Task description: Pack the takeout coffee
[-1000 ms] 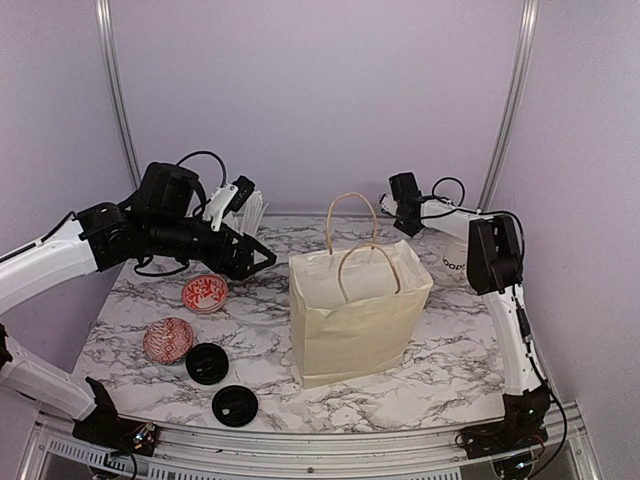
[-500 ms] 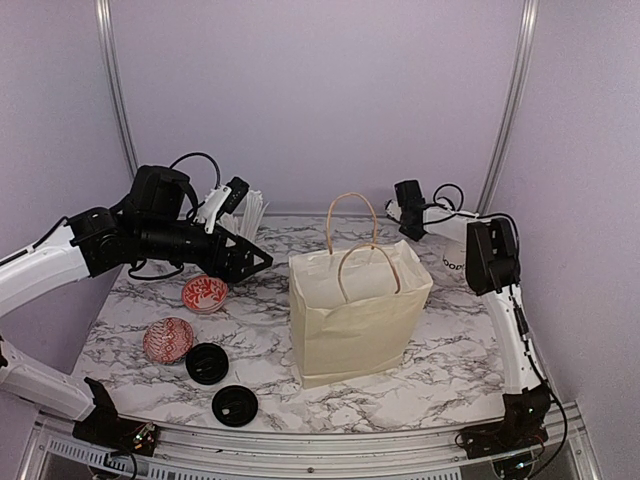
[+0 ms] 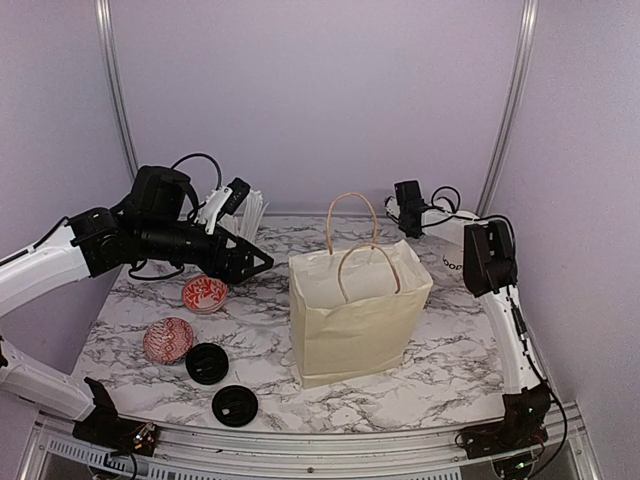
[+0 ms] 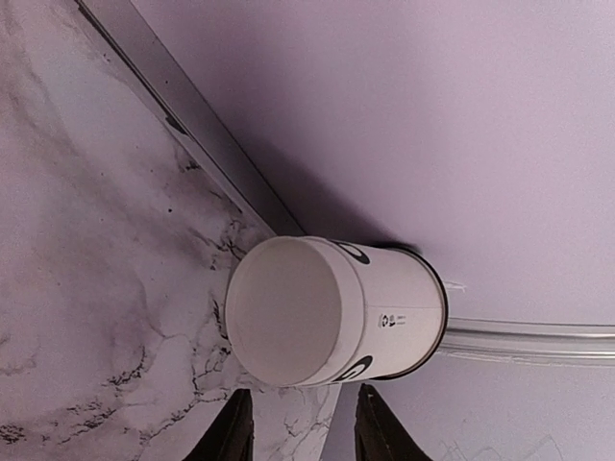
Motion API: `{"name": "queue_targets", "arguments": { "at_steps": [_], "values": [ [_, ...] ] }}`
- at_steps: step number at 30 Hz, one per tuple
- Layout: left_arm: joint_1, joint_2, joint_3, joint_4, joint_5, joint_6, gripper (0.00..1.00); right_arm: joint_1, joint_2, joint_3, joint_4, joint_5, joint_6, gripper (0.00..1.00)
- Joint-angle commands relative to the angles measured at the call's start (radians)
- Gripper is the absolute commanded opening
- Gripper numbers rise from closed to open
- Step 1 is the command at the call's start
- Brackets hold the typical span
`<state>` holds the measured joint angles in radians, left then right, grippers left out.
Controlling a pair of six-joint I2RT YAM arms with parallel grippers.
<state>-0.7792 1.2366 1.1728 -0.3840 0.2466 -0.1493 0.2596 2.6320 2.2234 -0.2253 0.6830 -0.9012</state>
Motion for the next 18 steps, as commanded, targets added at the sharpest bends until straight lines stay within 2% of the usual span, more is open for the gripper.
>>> {"name": "queue_targets", "arguments": {
  "at_steps": [1, 10, 18],
  "values": [
    [-0.002, 0.011, -0.015, 0.033, 0.024, -0.001, 0.99, -0.008, 0.036, 0.041, 0.091, 0.079, -0.017, 0.35],
    [-0.002, 0.019, -0.013, 0.034, 0.029, 0.003, 0.99, -0.024, 0.064, 0.041, 0.154, 0.104, -0.043, 0.34],
    [-0.002, 0.037, -0.015, 0.038, 0.043, 0.004, 0.99, -0.045, 0.074, 0.05, 0.263, 0.117, -0.073, 0.23]
  ]
}}
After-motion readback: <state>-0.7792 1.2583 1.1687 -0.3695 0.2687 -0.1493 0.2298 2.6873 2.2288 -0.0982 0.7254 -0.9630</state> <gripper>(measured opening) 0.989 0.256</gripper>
